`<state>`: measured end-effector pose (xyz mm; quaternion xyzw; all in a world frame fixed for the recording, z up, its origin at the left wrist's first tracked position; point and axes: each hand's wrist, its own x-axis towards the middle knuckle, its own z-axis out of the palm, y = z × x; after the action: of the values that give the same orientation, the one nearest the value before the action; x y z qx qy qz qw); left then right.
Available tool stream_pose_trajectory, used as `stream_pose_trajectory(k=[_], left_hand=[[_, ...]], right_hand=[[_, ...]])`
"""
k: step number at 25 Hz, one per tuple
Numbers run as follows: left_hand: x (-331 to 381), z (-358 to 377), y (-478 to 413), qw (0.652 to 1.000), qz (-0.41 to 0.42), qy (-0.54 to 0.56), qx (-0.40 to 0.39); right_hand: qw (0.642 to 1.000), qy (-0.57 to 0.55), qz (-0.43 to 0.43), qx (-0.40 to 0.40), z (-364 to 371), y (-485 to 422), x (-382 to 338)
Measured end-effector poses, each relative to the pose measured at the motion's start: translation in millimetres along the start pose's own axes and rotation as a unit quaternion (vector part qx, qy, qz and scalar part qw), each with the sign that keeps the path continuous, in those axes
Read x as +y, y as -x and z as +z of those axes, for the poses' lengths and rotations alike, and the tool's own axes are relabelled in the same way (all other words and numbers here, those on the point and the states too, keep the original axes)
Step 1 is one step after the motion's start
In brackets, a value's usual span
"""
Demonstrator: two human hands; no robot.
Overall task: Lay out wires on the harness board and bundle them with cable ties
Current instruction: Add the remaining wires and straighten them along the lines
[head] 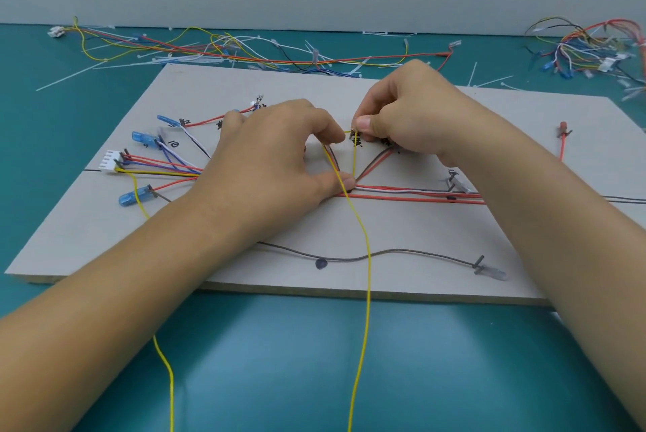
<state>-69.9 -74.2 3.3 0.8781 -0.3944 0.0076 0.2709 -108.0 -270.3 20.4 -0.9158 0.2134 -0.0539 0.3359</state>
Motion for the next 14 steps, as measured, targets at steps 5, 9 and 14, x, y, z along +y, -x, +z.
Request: stream_pose_trajectory(k=[5, 9, 14], left_hand=[[1.7, -1.5, 0.7, 0.999, 0.025, 0.038, 0.010], [4.2, -3.4, 3.6, 0.997, 0.059, 0.044, 0.009], [3.5, -3.6, 4.9, 0.993, 0.104, 0.028, -0.041]], right_hand=[[1.000, 0.017, -0.011, 0.010, 3.6, -1.7, -5.9], [1.000, 0.002, -0.009, 0.011, 1.7, -2.1, -5.4], [0.998, 0.029, -0.047, 0.002, 4.9, -2.1, -11.7]])
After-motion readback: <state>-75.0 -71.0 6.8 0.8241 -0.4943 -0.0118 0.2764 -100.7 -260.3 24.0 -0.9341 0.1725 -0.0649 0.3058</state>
